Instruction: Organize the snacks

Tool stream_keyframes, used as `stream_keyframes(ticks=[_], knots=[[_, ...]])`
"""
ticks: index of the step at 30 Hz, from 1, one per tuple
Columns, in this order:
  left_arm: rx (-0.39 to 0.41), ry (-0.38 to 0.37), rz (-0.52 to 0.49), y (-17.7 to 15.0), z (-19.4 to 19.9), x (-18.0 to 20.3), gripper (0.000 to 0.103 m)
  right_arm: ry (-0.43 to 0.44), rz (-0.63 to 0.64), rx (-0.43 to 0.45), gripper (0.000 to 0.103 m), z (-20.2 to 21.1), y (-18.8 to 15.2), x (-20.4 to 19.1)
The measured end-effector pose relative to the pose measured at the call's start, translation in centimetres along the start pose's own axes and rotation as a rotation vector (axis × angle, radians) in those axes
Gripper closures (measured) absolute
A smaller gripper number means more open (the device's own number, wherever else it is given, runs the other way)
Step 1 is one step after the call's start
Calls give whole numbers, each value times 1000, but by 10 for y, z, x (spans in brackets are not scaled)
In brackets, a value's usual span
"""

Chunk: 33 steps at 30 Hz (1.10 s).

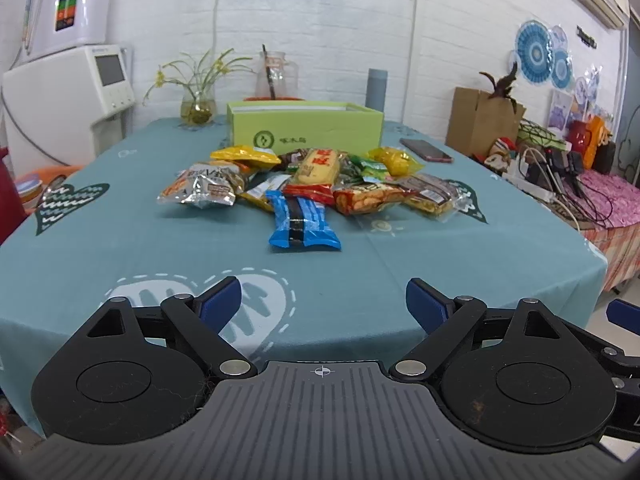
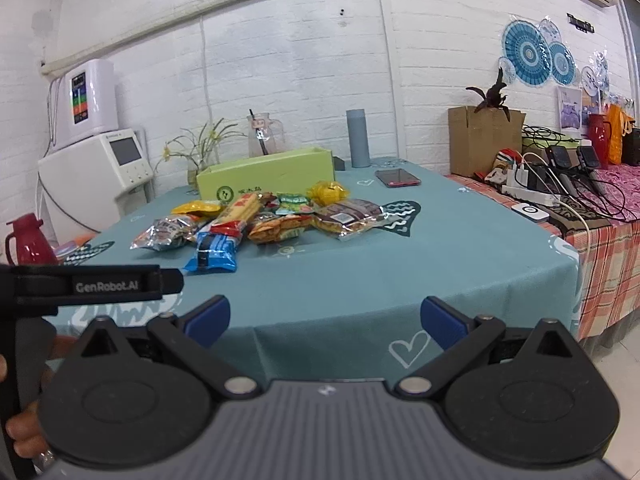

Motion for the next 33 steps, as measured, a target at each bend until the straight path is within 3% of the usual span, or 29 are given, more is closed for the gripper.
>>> stream_keyframes(ticks=[6,33], knots=[[23,-1,-24,-2,3,3,16,-44,-37,-15,3,-7,-4,17],[8,-4,-48,-8,0,7,14,-95,12,-18,3,-10,-10,20]])
Point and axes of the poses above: each gripper's, at about its wrist camera, not at the fingertips, and z roughly against the way its jaws point, x to its right, y to its top, the point moved 6 cm from there along -z, roughly the way its jaws point, and after that the axes turned 14 degrees about x, right-handed, at the moved point
